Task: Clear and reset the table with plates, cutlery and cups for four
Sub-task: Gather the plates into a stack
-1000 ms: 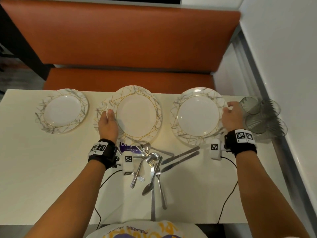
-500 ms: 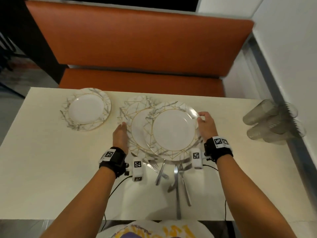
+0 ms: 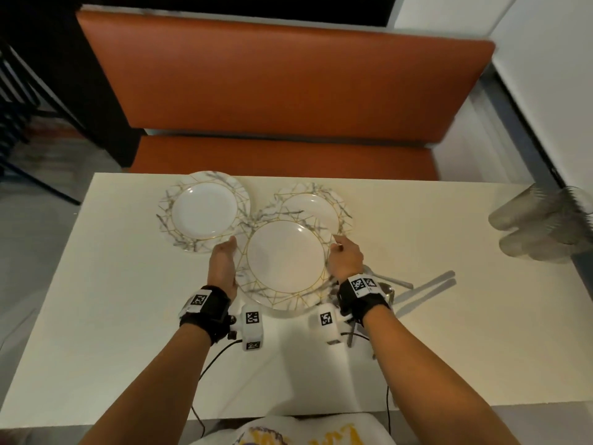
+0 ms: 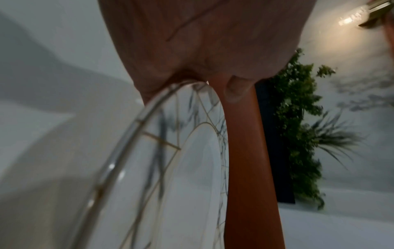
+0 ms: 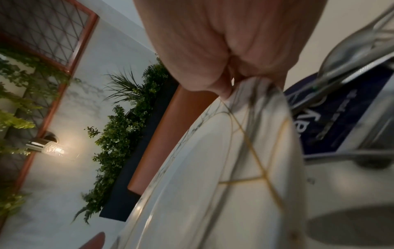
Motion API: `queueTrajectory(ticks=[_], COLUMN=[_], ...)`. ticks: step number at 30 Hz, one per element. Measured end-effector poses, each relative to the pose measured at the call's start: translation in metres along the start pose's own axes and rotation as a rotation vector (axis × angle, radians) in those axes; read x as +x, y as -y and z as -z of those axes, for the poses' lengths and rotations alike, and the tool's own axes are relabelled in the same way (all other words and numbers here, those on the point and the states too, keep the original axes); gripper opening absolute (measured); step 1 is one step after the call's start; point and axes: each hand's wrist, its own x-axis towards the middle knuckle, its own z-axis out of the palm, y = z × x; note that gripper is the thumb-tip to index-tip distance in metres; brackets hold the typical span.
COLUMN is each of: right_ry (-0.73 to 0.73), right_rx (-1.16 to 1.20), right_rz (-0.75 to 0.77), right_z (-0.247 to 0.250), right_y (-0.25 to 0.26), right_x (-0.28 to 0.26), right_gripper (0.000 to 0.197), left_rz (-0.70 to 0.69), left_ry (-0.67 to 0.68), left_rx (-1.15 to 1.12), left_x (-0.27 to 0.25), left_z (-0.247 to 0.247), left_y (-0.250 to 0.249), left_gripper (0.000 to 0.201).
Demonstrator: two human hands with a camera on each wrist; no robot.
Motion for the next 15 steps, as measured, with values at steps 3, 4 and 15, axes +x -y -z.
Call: queueTrajectory(ticks=[3, 4, 15], right_ry=[0.006, 0.024, -0.076], right_rx=[0.069, 0.070, -0.323], right_rz=[0.028, 0.050, 0.049], right_z=[-0.009, -0.011, 0.012], right_y=[0.010, 0.012, 0.021], right_x=[-0.001, 0.000, 0.068], right_gripper=[0.036, 0.037, 0.035], left_rz=[-0.074, -0.110, -0.511], left_ry=[0.020, 0.038, -0.228], left_rx=[-0.008, -0.004, 0.245], left_x=[-0.005, -0.011, 0.024], left_z=[0.011, 0.009, 0.008], left_y=[-0.013, -0.019, -0.037], left_gripper=[0.054, 0.048, 0.051])
